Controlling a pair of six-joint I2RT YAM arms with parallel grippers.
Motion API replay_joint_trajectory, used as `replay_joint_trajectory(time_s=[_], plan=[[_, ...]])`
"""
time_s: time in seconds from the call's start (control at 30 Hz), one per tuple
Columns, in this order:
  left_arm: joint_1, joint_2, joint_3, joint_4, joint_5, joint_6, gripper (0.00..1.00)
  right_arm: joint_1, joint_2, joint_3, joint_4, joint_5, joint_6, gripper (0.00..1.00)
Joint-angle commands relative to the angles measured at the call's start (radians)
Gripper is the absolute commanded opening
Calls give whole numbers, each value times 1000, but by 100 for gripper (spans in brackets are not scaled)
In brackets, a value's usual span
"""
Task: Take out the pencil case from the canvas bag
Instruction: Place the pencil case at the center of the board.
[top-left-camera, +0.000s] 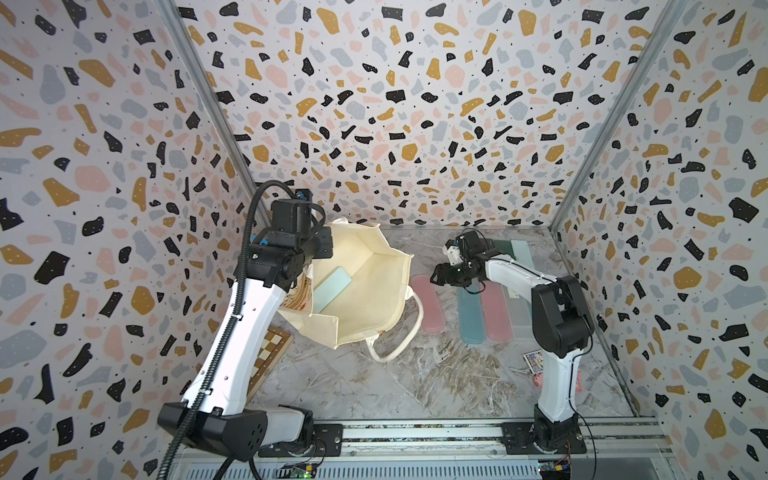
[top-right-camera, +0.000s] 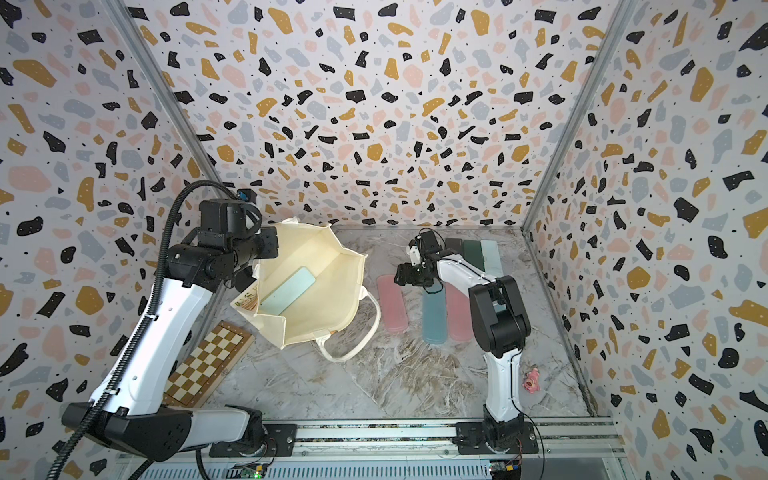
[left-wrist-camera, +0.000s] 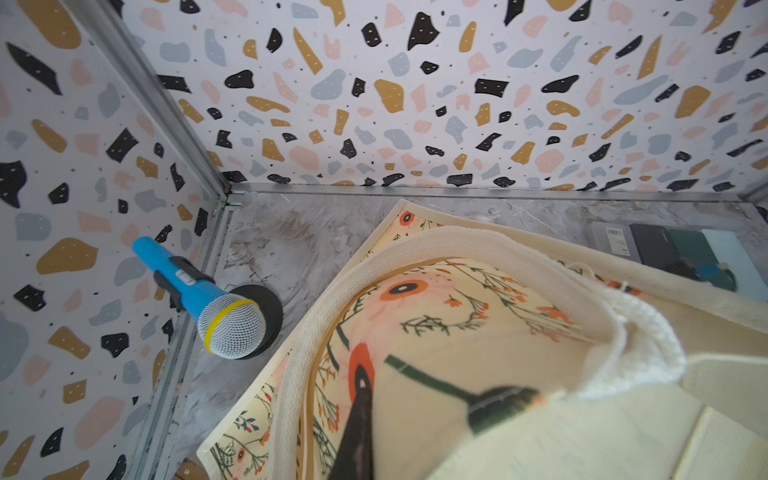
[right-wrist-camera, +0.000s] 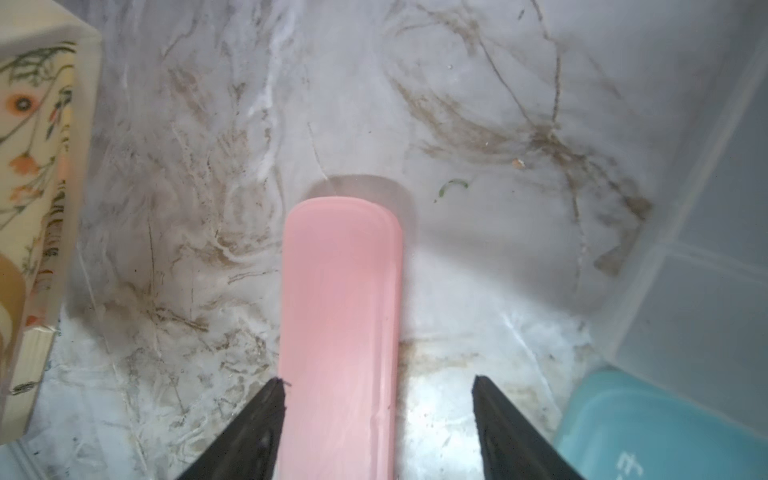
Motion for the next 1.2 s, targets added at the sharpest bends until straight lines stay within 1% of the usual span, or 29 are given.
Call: replay_joint_trajectory(time_s=[0.0, 0.07, 0.17, 0.23, 0.3, 0.5, 0.6, 0.73, 0.87, 1.07, 1.17], plan=[[26, -54, 2, 100, -90, -39, 0, 77, -89, -85, 21, 160, -14, 81], [32, -61, 1, 98, -122, -40, 0, 126, -115, -137, 30, 211, -6, 88], [42, -71, -2, 95, -165, -41, 0, 196, -147, -205, 49, 279, 12, 96], [46, -76, -5, 93, -196, -42, 0, 229, -156, -238, 60, 304, 28, 99], [48, -78, -7, 93, -220, -42, 0, 245, -156, -258, 69, 304, 42, 100], [56, -81, -9, 96, -207, -43, 0, 271, -128, -271, 70, 313, 53, 100], [56, -81, -13, 99, -198, -44, 0, 272, -113, -264, 60, 336, 60, 99], [57, -82, -12, 100, -189, -44, 0, 278, -106, -250, 37, 398, 64, 98], [56, -83, -15, 102, -186, -42, 0, 278, -91, -233, 24, 404, 61, 97], [57, -85, -16, 105, -173, -42, 0, 278, -56, -202, 11, 408, 60, 94], [59, -86, -20, 108, -169, -42, 0, 278, -33, -176, -6, 422, 72, 89]])
